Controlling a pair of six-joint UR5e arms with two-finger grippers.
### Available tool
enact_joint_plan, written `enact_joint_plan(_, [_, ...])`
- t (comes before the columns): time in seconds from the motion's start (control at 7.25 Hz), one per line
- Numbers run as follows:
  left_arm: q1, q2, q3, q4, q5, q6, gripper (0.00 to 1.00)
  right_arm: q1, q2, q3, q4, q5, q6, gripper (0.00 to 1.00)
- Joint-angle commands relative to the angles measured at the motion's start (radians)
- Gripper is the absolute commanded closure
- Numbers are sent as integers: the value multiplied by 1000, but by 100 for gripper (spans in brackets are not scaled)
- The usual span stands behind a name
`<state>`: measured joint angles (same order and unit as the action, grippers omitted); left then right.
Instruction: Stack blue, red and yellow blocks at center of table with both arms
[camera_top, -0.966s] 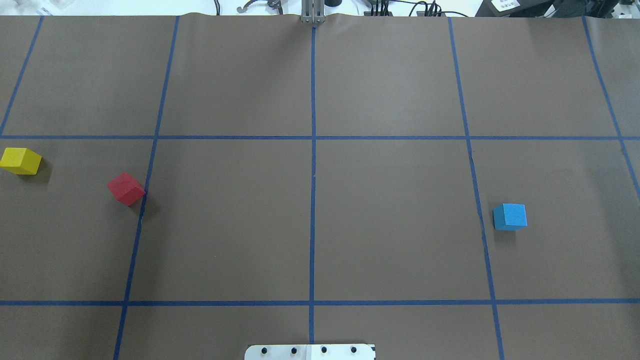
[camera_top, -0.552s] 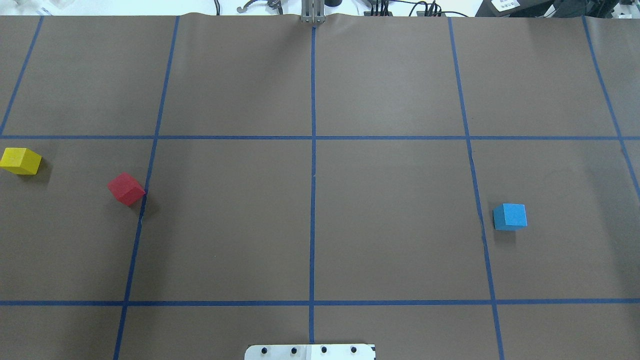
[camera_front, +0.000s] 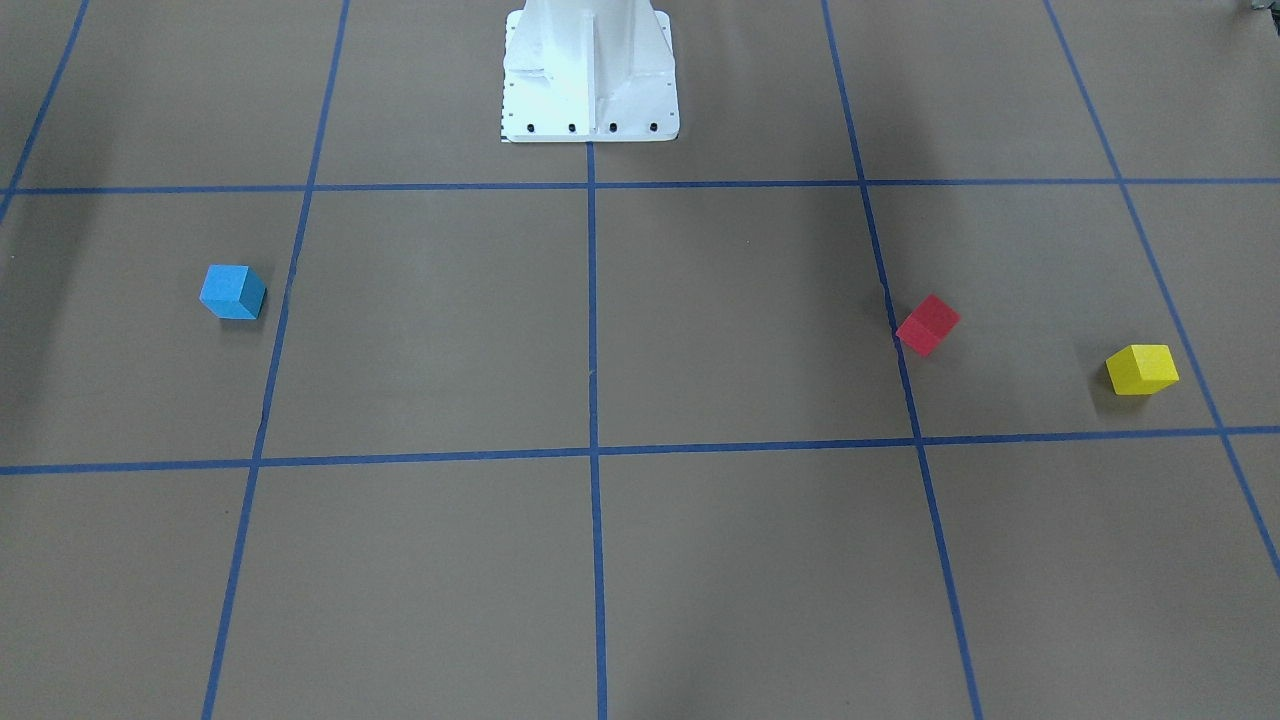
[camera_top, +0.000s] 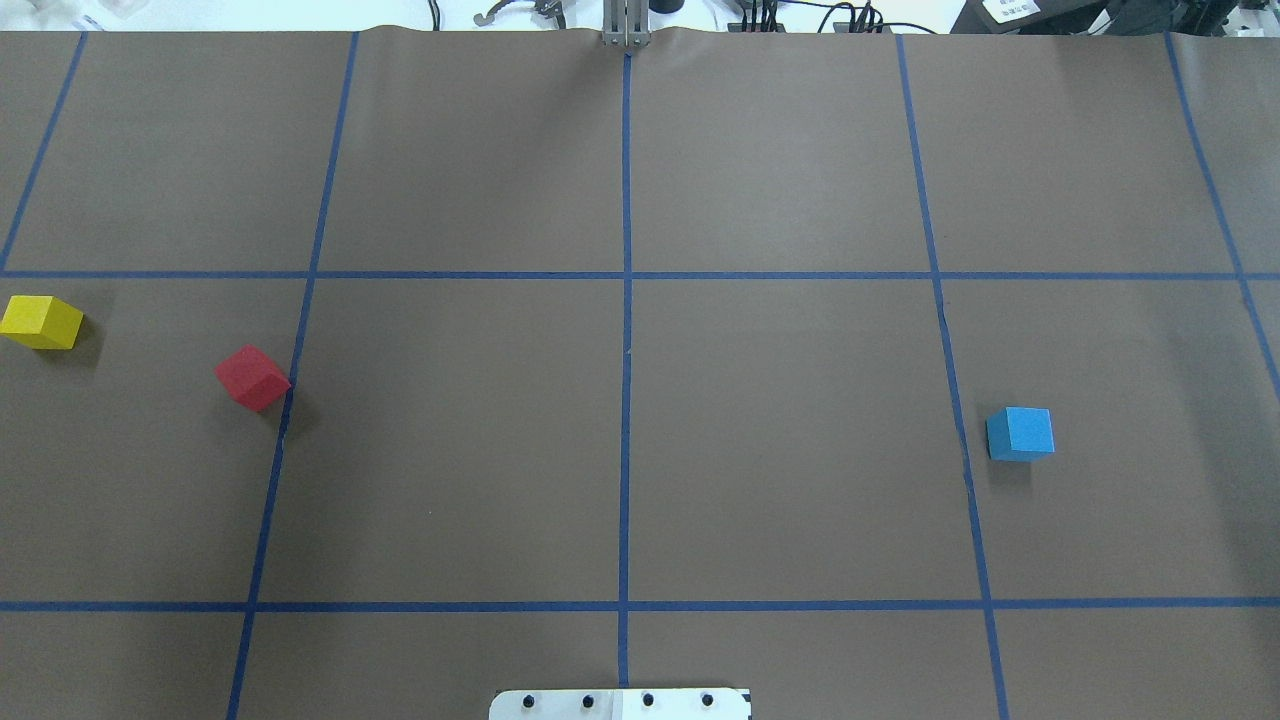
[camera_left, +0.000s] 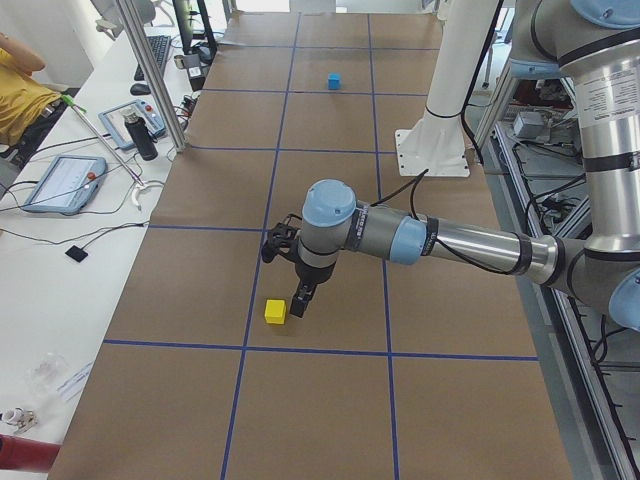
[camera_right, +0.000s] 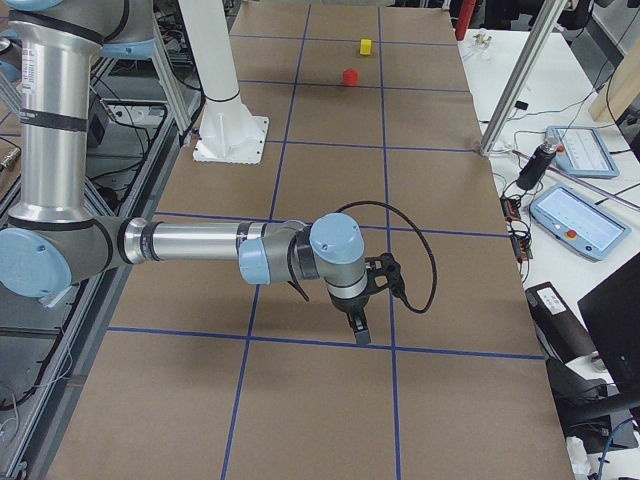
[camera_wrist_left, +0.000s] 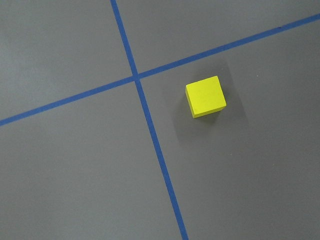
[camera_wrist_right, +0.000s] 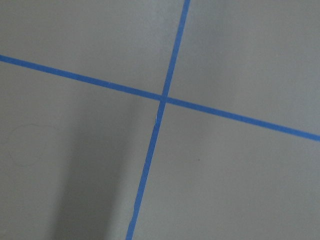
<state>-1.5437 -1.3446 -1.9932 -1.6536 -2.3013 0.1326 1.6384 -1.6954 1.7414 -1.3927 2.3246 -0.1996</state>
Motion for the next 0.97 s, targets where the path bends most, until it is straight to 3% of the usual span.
enact_joint_plan(0.0, [-4, -124, 33, -12, 51, -19, 0, 0, -4, -22, 44, 106, 37, 0])
enact_joint_plan(0.14, [-3, -133, 33, -15, 49, -24, 0, -3, -30, -11, 120, 155, 51, 0])
enact_joint_plan(0.41, [-3, -133, 28, -18, 48, -38, 0, -133, -49, 48, 208, 151, 376, 1])
enact_joint_plan(0.55, [-3, -133, 24, -18, 46, -38, 0, -240, -59, 119, 231, 112, 583, 1])
enact_joint_plan(0.83, [-3, -133, 20, -18, 46, -36, 0, -499, -101, 297, 238, -69, 945, 1])
